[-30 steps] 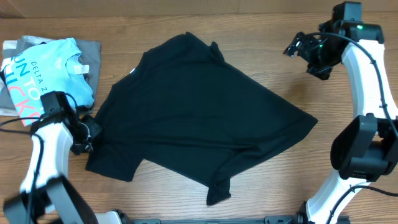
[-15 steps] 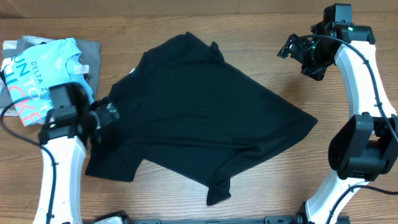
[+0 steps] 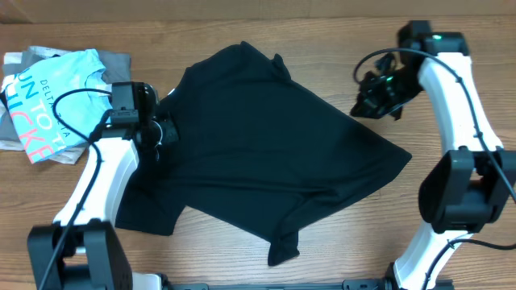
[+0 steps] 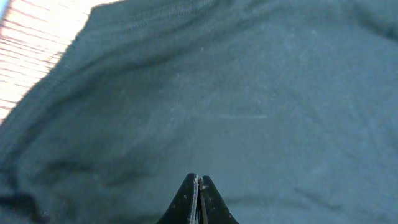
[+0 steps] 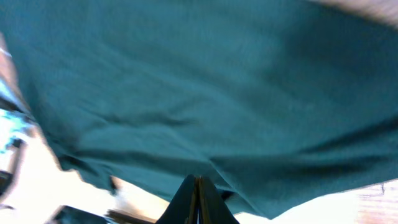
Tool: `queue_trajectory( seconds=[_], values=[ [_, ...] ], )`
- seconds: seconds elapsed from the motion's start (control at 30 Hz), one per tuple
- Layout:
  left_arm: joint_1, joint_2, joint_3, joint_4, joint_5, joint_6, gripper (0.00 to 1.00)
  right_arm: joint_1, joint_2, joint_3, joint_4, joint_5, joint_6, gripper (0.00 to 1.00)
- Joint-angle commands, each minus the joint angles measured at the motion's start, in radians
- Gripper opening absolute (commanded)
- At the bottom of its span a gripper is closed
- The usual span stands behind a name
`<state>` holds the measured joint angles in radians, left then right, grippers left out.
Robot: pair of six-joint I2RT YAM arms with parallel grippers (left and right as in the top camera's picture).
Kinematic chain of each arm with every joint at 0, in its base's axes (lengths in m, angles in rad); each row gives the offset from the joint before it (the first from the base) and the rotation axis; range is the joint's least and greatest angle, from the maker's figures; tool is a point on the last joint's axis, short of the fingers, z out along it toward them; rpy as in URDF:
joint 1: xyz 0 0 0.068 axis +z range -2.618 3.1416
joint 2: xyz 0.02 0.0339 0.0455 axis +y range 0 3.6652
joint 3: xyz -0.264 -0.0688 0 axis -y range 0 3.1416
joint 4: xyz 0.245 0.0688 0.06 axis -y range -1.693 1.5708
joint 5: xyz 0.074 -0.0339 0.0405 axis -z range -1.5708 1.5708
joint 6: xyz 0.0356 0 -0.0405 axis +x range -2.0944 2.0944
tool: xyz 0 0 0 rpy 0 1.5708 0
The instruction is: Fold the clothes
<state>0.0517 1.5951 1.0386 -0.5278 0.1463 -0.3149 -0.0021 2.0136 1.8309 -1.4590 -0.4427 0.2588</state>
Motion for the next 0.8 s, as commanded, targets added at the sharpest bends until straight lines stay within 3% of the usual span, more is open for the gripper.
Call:
queue_trajectory(
  seconds=[0.0, 0.3, 0.5, 0.77],
  values=[
    [-0.013, 0.048, 0.014, 0.050, 0.068, 0.056, 0.04, 0.102, -0.005, -0.062, -0.013, 0.124, 0.050, 0.04],
    [-0.074, 0.088, 0.014, 0.102, 0.105, 0.163, 0.04, 0.179, -0.005, -0.288, 0.138, 0.124, 0.222, 0.04],
    [-0.092, 0.117, 0.013, 0.107, 0.102, 0.166, 0.04, 0.176, -0.005, -0.401, 0.257, 0.128, 0.236, 0.04],
    [-0.100, 0.224, 0.013, 0.079, 0.162, 0.165, 0.04, 0.176, -0.005, -0.418, 0.329, 0.181, 0.236, 0.04]
  ],
)
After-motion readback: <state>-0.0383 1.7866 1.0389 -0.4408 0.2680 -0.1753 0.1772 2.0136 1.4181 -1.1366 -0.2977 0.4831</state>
